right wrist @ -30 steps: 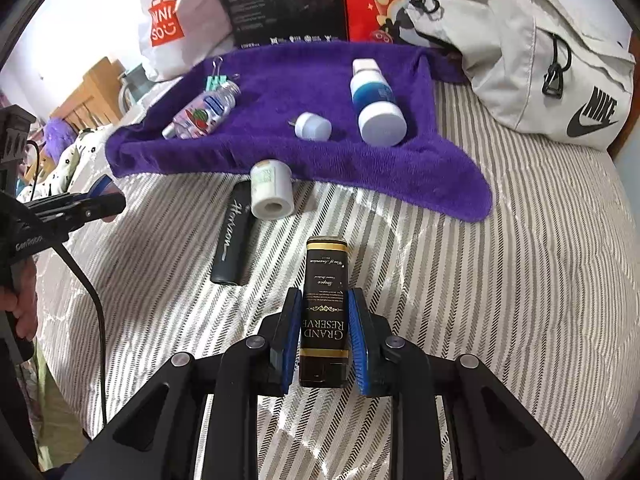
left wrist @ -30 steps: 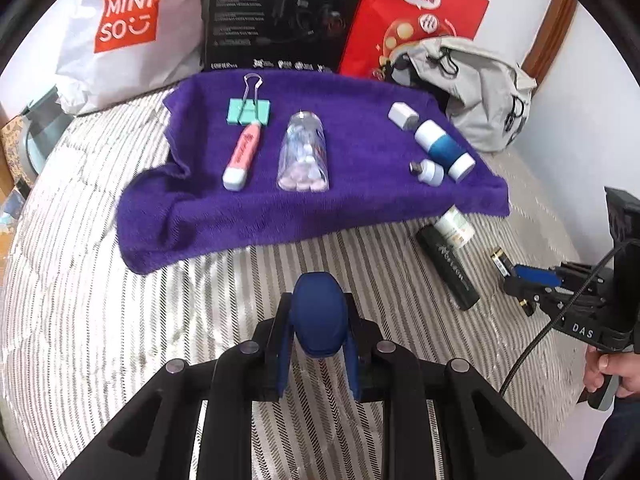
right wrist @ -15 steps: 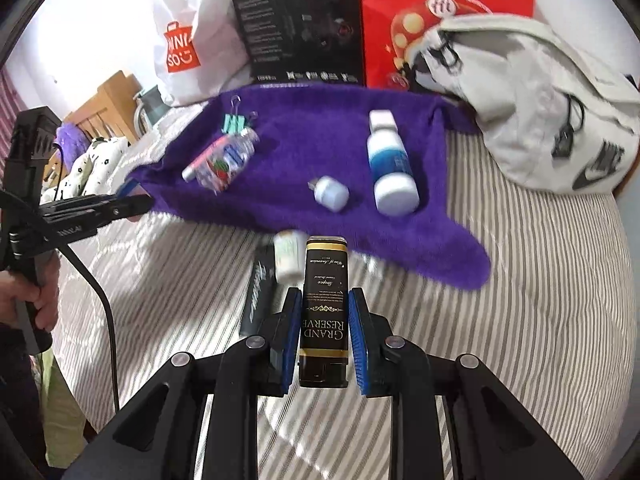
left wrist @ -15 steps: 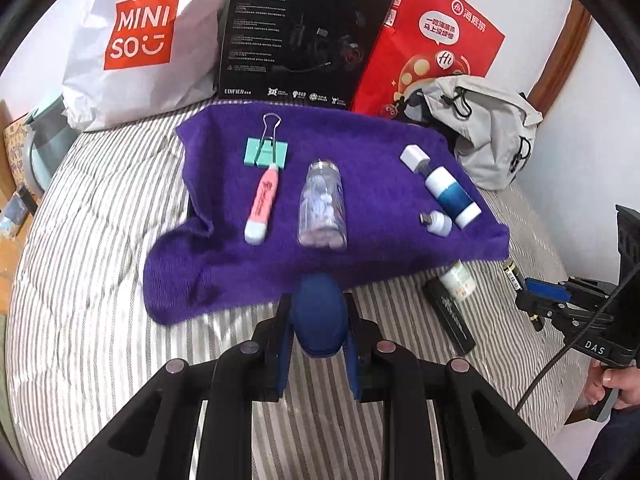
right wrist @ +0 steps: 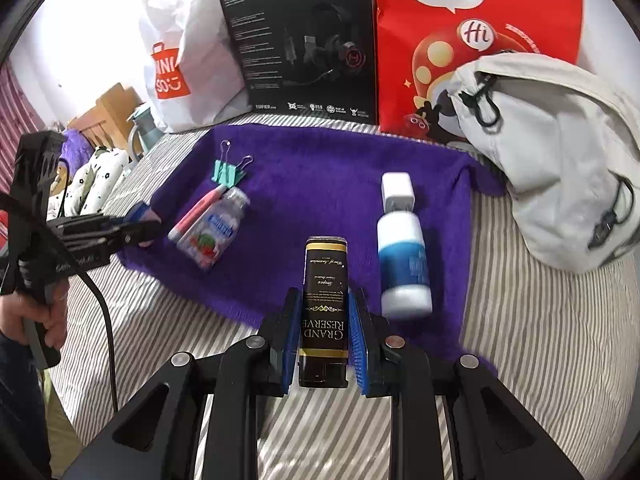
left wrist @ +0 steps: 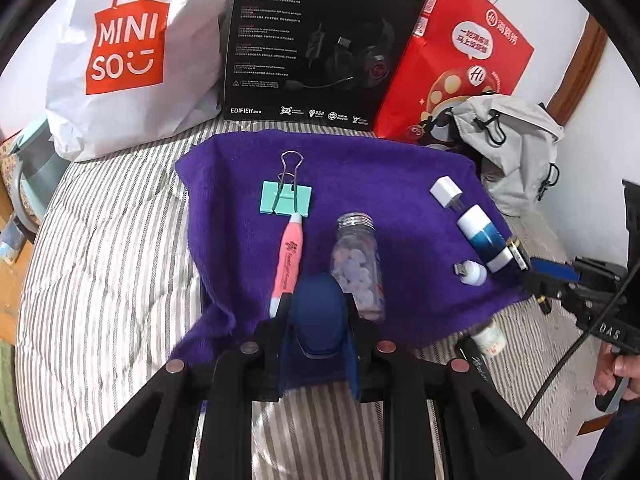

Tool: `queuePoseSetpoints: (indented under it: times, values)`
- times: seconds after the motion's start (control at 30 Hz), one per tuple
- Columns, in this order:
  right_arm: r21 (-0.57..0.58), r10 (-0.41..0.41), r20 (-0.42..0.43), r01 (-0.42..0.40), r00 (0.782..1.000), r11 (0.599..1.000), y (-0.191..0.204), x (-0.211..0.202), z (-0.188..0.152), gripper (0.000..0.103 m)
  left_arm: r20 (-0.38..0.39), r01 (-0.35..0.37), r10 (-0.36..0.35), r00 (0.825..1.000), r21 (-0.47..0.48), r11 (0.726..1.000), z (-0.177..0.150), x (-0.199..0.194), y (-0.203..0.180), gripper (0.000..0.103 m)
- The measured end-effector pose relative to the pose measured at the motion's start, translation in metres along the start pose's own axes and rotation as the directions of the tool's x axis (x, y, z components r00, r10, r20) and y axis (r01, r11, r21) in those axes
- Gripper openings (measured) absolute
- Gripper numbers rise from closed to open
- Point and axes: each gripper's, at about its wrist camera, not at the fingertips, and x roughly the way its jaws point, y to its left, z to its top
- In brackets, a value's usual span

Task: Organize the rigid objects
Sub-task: 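Lay the blue cap on the towel while right tool stands the Grand Reserve bottle there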

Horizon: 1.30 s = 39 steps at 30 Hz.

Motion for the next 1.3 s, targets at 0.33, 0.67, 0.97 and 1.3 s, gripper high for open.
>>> queuePoseSetpoints:
  times: [0.33, 0.67, 0.97, 1.3]
  values:
    - [-0.028, -0.029, -0.043, 0.028, 0.999, 0.999, -0.010, 0.056, 0.040, 0.024, -0.060, -0.014, 0.015, 0.998, 0.027, 1.000, 0.001, 0.026, 0.004, 0.021]
    - [-0.074, -0.056, -0.102, 0.049, 0.993, 0.996, -0.004, 0.092, 0.047, 0.024, -0.080, 0.008, -0.001, 0.997, 0.085, 0.996, 0.005, 0.039, -0.004, 0.021]
    - [-0.095, -0.054, -0.097, 0.044, 0.994, 0.994, -0.005, 0.095, 0.043, 0.024, -0.102, -0.026, 0.040, 0.994, 0.135, 0.991, 0.008, 0.054, -0.012, 0.021]
    - [-0.091, -0.028, -0.096, 0.019, 0.995, 0.996, -0.008, 0.093, 0.041, 0.027, -0.095, -0.044, 0.058, 0.994, 0.143, 0.989, -0.001, 0.050, -0.014, 0.021]
